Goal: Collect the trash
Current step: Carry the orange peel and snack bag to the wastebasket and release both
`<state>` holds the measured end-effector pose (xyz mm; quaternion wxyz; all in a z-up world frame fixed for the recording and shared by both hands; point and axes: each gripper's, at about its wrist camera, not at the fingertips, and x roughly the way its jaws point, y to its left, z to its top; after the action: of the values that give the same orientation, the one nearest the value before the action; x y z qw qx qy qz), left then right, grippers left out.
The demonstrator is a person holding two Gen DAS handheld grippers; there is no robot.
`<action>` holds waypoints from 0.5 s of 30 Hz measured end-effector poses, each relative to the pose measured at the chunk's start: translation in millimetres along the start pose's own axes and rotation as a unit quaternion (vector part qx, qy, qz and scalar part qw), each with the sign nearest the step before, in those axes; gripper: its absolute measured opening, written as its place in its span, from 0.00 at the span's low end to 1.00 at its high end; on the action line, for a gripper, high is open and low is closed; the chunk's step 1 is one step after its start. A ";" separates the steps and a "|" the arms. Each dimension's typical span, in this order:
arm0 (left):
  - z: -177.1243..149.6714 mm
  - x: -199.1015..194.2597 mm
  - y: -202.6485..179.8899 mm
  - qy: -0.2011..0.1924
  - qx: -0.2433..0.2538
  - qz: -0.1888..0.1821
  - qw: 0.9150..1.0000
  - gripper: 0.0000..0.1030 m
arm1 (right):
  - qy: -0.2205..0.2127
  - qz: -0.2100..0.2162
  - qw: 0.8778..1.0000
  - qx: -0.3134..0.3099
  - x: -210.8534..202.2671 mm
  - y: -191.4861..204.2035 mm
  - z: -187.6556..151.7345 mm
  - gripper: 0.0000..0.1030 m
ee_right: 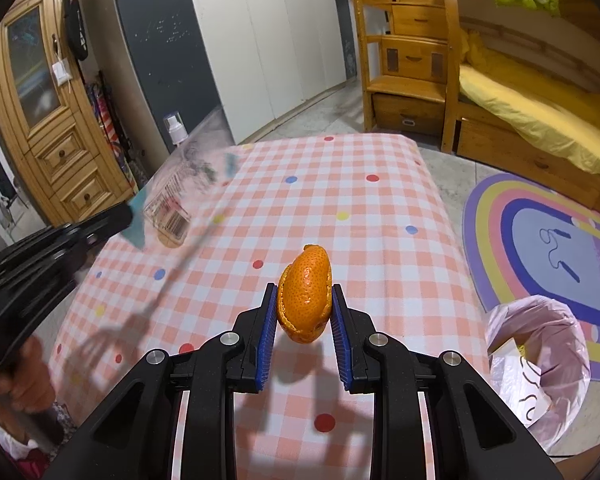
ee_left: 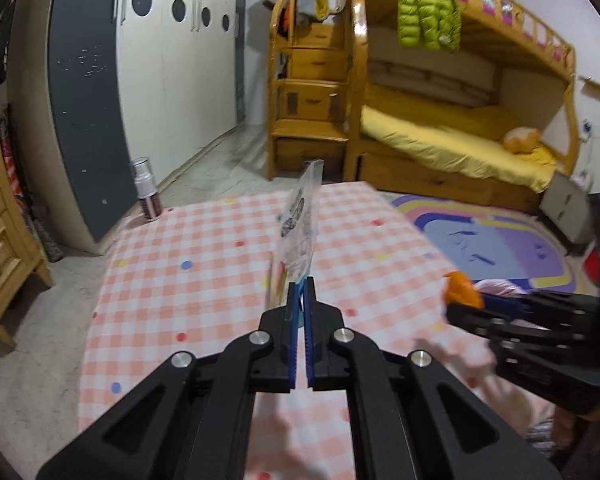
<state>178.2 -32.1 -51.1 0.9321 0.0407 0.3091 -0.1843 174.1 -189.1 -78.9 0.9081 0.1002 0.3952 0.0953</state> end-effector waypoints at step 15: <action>1.2 -13.5 -46.2 -0.017 0.008 -0.084 0.996 0.01 | -0.049 -0.033 0.998 0.028 -27.5 -29.3 5.9 0.26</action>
<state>151.9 -70.9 -40.4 0.9181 0.0189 0.2944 -0.2646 162.8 -224.9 -63.3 0.9259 0.1172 0.3558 0.0487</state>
